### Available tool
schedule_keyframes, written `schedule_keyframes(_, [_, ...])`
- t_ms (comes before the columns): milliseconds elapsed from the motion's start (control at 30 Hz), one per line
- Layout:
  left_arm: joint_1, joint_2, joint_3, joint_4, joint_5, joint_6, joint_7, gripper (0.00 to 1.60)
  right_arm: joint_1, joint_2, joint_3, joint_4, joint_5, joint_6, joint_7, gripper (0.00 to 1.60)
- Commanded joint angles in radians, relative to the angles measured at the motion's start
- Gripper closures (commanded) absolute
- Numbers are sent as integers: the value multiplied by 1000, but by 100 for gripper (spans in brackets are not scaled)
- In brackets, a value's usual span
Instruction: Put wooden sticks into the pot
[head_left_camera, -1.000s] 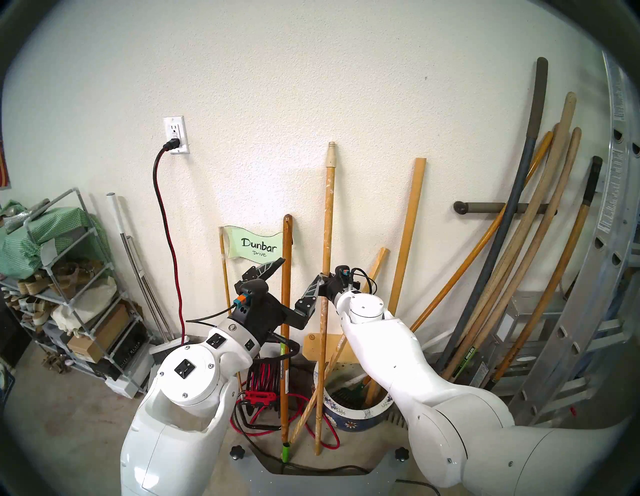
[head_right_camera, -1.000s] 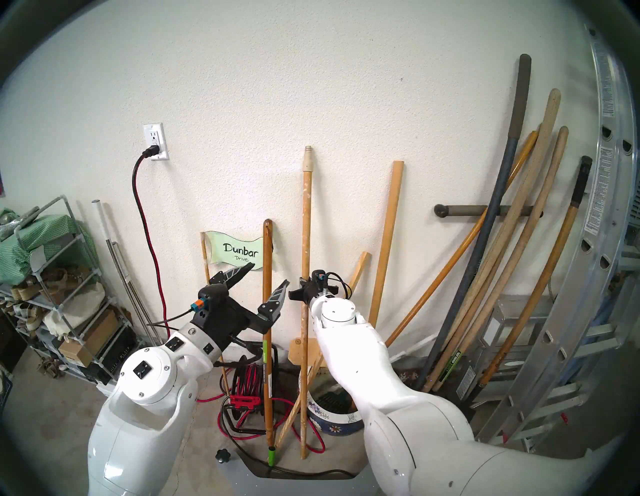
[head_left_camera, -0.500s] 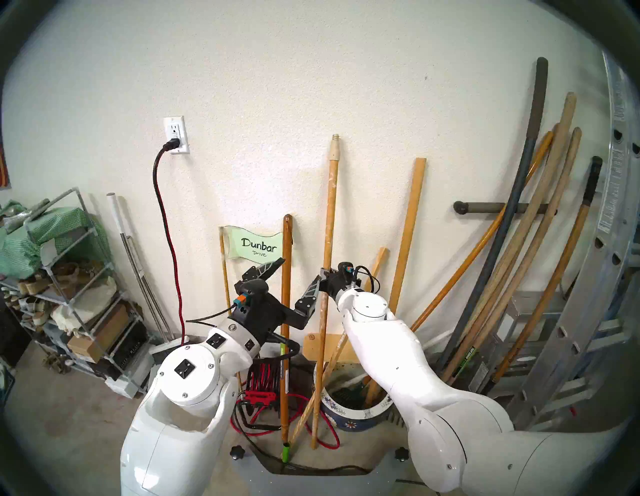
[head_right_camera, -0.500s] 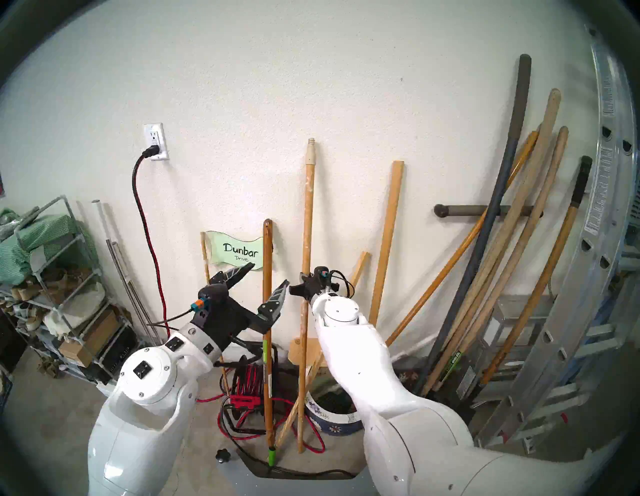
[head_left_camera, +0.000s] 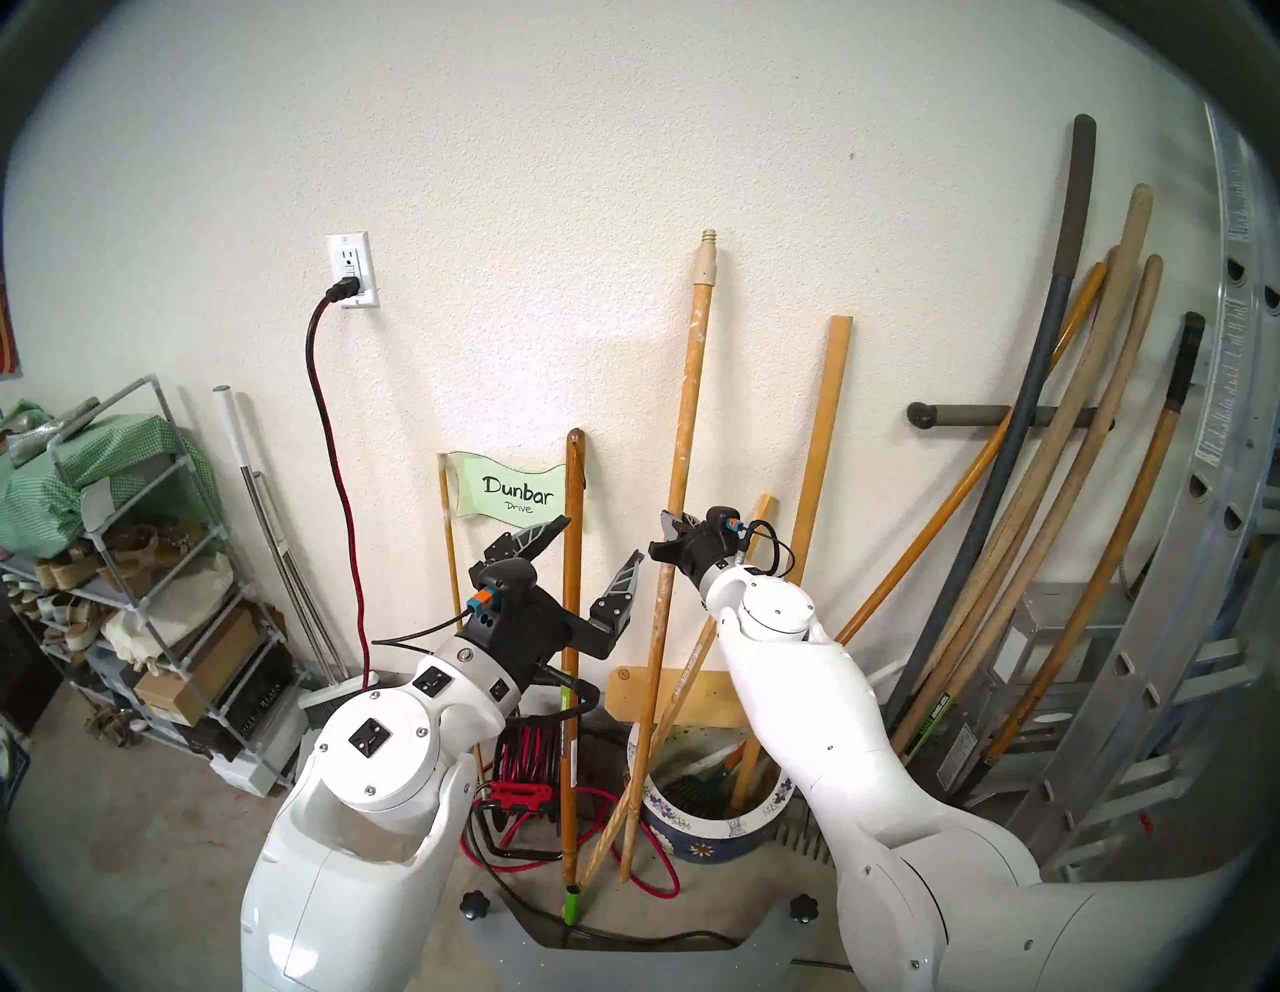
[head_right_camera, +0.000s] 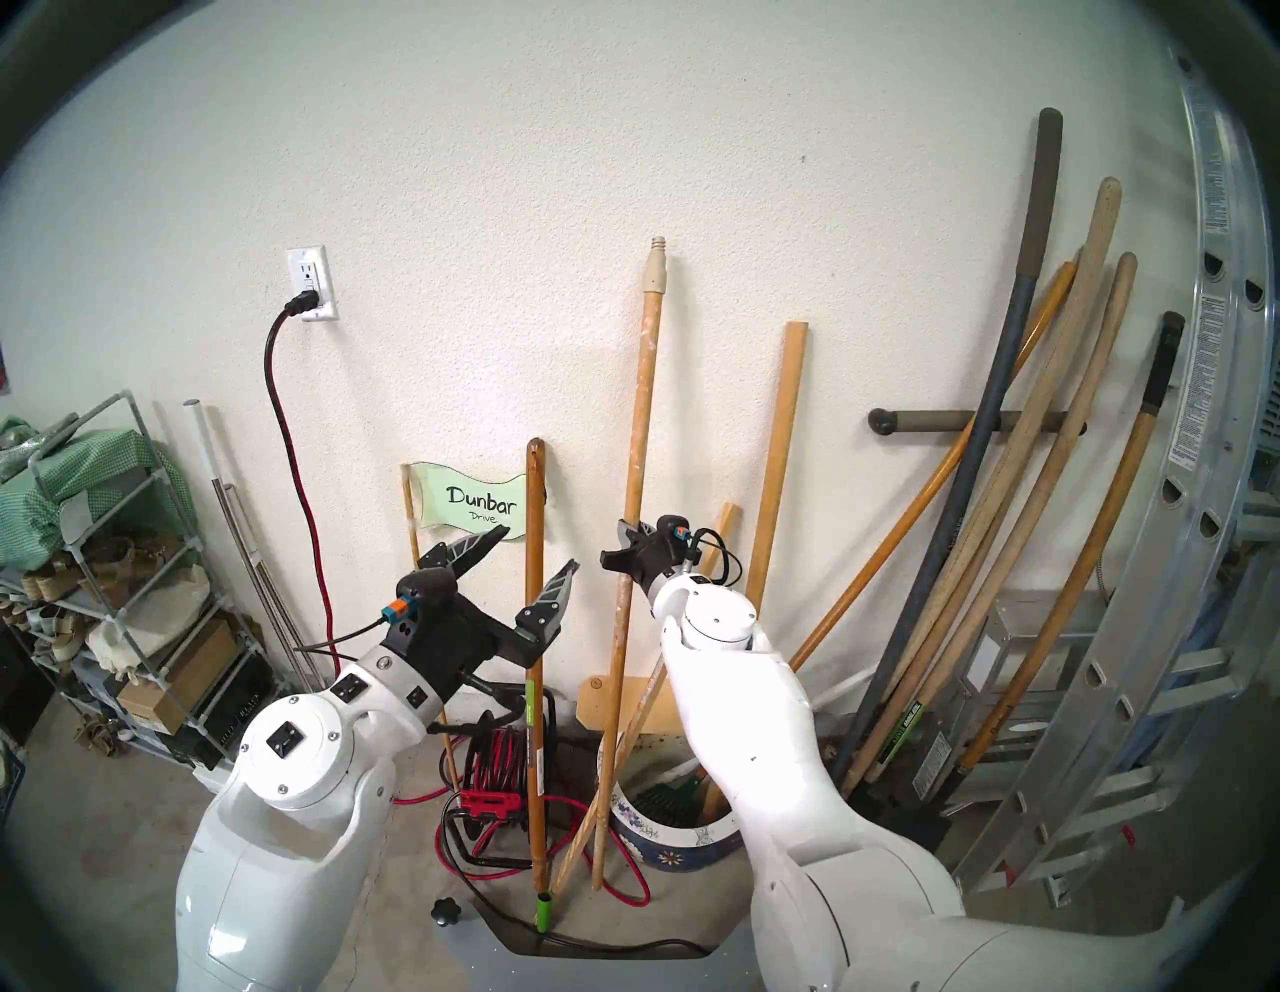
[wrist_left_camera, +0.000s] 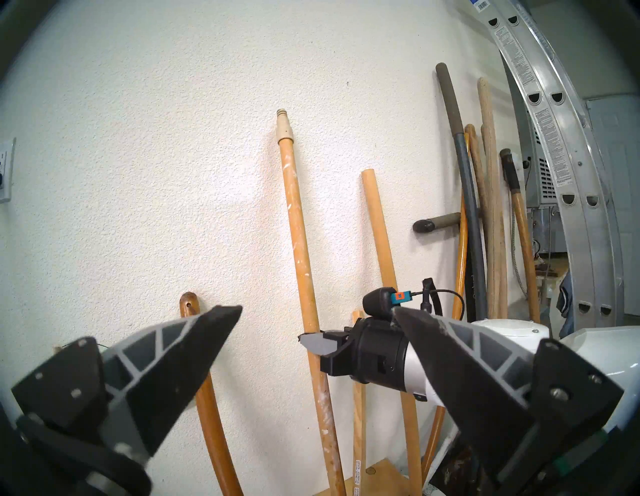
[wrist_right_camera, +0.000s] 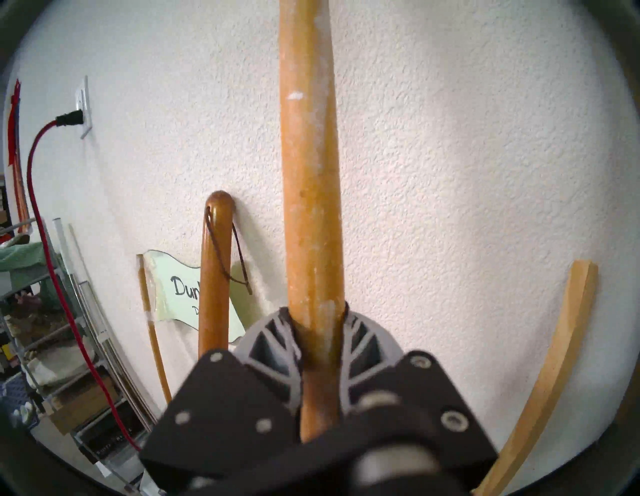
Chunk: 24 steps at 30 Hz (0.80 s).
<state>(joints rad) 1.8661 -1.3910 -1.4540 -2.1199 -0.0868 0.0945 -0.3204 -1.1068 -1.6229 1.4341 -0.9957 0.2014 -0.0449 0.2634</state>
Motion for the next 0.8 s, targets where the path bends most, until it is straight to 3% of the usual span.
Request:
schedule_keyframes(0, [0, 0, 0, 0, 0, 0, 0, 0, -18, 37, 2, -122, 14, 0, 66, 160])
schedule_keyframes(767, [0, 0, 0, 0, 0, 0, 0, 0, -98, 146, 65, -403, 78, 65, 271, 160])
